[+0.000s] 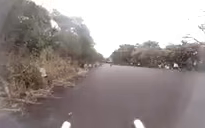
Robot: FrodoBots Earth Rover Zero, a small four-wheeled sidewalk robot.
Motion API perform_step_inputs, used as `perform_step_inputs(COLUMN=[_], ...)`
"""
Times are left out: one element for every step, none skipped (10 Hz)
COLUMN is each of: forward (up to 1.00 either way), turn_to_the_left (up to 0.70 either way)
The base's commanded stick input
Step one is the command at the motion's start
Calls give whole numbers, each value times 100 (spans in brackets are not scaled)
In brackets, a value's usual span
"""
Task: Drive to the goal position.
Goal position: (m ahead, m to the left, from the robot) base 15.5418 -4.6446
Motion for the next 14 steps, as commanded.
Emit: perform_step_inputs(forward=[50, 50, 50, 50, 50, 50, 50, 50, 50, 50, 50, 50, 50, 50], turn_to_the_left=[0, 0, 0, 0, 0, 0, 0, 0, 0, 0, 0, 0, 0, 0])
